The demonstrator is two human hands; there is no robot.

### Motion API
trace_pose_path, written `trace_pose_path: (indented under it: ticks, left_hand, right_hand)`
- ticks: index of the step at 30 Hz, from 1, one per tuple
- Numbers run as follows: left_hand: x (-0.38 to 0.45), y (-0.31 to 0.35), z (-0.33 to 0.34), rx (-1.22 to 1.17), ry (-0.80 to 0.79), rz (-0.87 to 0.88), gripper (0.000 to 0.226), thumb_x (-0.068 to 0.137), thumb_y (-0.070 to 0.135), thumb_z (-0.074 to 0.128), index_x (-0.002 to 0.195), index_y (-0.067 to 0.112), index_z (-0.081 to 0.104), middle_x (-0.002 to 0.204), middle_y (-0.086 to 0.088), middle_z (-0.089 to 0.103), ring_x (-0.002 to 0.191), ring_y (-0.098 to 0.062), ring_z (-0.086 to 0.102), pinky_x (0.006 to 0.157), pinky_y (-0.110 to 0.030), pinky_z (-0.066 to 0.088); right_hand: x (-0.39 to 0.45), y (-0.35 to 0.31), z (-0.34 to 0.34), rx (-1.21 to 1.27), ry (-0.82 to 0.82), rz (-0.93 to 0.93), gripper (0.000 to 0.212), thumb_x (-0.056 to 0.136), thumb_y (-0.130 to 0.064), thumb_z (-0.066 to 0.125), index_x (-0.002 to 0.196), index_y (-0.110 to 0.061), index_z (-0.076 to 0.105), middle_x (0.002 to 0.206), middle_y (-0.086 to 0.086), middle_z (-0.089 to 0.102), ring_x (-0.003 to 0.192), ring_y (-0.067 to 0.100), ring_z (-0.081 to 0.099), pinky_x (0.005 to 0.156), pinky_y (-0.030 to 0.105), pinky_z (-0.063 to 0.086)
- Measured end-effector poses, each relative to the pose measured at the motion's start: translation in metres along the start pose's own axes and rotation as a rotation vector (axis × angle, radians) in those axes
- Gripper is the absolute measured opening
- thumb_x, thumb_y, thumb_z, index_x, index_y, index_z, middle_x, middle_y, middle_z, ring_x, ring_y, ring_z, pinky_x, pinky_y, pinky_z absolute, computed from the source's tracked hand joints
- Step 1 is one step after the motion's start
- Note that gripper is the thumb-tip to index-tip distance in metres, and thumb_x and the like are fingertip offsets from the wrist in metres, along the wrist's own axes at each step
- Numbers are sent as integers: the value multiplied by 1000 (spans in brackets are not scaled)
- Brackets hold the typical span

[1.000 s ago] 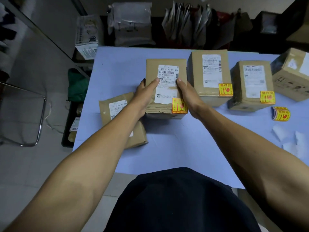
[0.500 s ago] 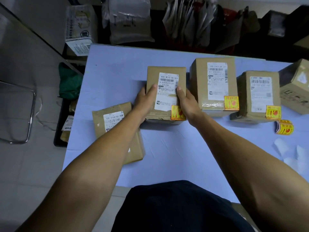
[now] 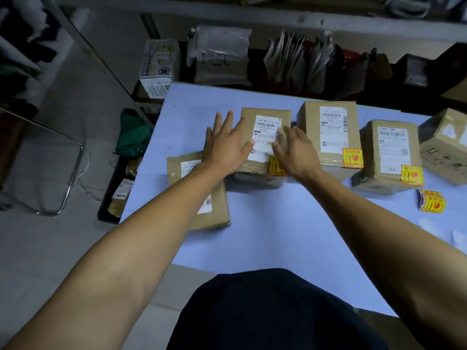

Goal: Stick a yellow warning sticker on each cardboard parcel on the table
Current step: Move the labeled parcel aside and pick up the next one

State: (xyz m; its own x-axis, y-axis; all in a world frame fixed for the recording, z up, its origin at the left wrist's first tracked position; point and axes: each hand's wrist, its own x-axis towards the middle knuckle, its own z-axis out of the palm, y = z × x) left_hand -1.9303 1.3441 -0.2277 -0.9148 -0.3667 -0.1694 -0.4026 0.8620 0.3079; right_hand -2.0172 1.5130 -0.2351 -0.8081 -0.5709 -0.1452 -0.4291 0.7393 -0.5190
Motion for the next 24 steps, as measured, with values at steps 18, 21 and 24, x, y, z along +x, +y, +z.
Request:
trace_pose_path:
  ticks: [18, 21, 24]
  left_hand:
    - [-144, -103, 30, -40, -144, -249, 69, 101, 57, 36, 159, 28, 11, 167, -8, -12, 153, -35, -7, 121, -57, 10]
    - [-160, -98, 50, -237, -41, -200, 70, 103, 36, 46, 159, 16, 10, 164, -17, -17, 152, -40, -4, 123, -47, 4]
    - [-173, -93, 62, -266, 15, -187, 69, 103, 31, 48, 158, 10, 12, 163, -22, -15, 152, -39, -5, 123, -44, -1]
  right_hand:
    - [-87, -89, 91, -150, -331, -421, 61, 104, -34, 41, 154, -4, 24, 163, 22, 15, 148, 39, 22, 114, 42, 29]
    - [-111, -87, 105, -54, -314, -425, 64, 104, -17, 47, 152, 10, 15, 161, 33, 6, 149, 46, 15, 112, 46, 36]
    - [-124, -82, 113, -21, -289, -420, 63, 102, -10, 49, 149, 16, 17, 158, 38, 9, 146, 52, 20, 108, 51, 43]
